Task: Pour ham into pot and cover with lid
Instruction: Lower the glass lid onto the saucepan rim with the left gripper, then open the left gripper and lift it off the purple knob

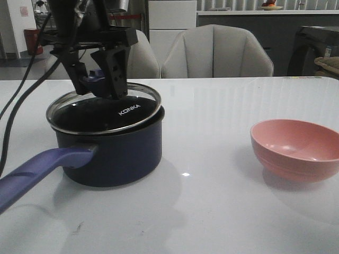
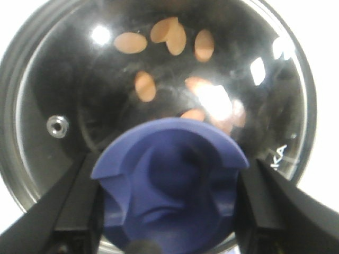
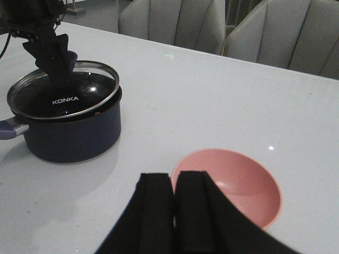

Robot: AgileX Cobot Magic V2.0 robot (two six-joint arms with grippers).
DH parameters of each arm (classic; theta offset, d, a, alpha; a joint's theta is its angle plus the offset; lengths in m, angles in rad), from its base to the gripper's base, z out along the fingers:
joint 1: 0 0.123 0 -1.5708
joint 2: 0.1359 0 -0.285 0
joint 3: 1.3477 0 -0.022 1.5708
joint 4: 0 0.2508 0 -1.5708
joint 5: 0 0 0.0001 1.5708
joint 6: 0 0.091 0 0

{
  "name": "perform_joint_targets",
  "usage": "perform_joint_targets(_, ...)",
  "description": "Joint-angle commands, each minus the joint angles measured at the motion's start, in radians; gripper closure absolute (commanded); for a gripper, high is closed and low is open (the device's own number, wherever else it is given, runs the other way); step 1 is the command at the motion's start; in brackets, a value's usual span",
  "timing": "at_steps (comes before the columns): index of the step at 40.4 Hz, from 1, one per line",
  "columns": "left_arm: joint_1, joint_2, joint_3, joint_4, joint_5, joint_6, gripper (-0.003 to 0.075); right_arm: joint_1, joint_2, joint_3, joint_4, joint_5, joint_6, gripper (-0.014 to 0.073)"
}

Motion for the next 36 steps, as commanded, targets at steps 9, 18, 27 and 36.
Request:
perform_joint_targets(9, 0.007, -0.026, -0.025, -0.039, 0.049, -0.005, 0.0339, 0.000, 0.005, -0.029, 0.002, -0.074, -0.008, 0.0443)
perform_joint_targets(18, 0.009, -0.024, -0.033, -0.039, 0.049, -0.005, 0.0162, 0.000, 0.005, -0.029, 0.002, -0.074, -0.008, 0.0443)
perform_joint_targets(27, 0.009, -0.024, -0.100, -0.037, 0.049, -0.005, 0.0143, 0.000, 0.005, -0.029, 0.002, -0.074, -0.008, 0.0443)
perform_joint_targets(36, 0.021, -0.056, -0.143, -0.027, 0.049, -0.005, 0.0145, 0.000, 0.005, -0.029, 0.002, -0.074, -0.008, 0.0443)
